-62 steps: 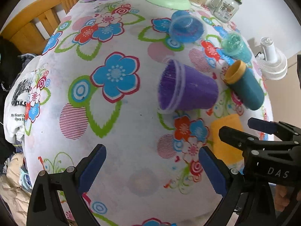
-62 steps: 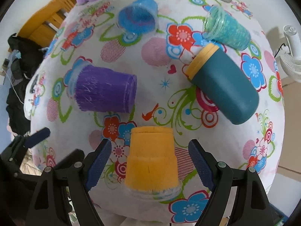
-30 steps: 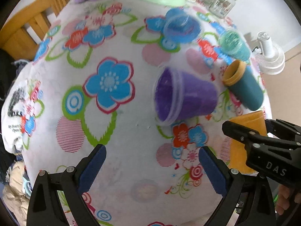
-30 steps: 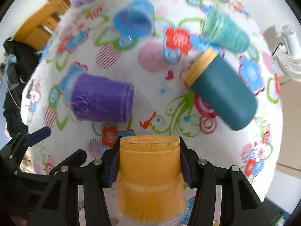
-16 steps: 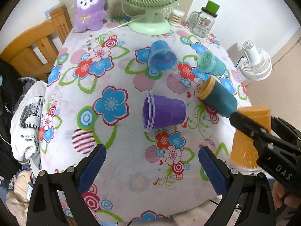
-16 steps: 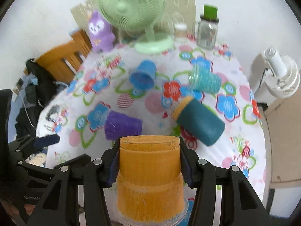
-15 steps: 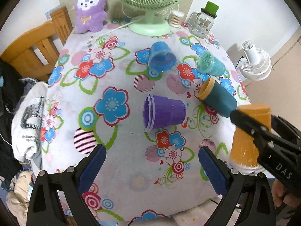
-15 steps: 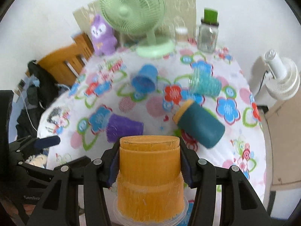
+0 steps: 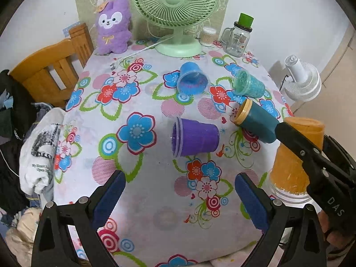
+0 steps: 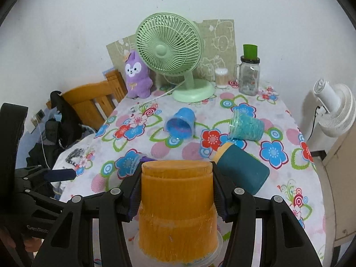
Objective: Flip cup upside down
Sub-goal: 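Lift the yellow cup with the right gripper and turn it base up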
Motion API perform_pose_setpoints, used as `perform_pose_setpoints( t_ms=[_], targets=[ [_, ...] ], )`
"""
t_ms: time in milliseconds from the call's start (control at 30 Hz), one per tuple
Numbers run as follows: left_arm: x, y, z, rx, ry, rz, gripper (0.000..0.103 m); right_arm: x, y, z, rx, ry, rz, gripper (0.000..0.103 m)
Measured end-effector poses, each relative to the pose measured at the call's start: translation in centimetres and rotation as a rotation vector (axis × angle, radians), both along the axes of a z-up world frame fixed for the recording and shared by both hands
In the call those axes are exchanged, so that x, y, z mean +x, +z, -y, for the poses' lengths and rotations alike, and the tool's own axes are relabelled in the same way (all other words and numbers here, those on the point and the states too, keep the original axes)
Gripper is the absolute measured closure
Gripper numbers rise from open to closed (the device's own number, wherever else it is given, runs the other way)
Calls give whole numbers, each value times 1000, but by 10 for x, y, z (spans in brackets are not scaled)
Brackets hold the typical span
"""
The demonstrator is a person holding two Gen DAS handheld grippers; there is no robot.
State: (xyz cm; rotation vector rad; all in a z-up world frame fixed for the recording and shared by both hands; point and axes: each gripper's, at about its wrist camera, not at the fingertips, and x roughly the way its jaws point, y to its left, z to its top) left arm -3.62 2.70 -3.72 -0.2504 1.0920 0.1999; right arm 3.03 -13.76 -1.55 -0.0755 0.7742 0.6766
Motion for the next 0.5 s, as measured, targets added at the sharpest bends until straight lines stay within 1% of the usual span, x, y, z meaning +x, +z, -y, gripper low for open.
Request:
perform_pose_setpoints(
  t_ms=[167, 267, 367, 500],
  targets=[
    [2, -20, -1, 17, 12, 18, 3, 3, -21, -6, 2, 18, 77, 46],
    [4, -33, -5, 19, 19, 21, 3, 4, -35, -10, 18, 10, 133, 46],
    [8, -48, -12, 16, 26, 14, 3, 8, -50, -14, 23, -8, 170, 46],
    [14, -66, -21, 7, 32, 16, 3, 15, -68, -17, 24, -37, 181, 46]
  ],
)
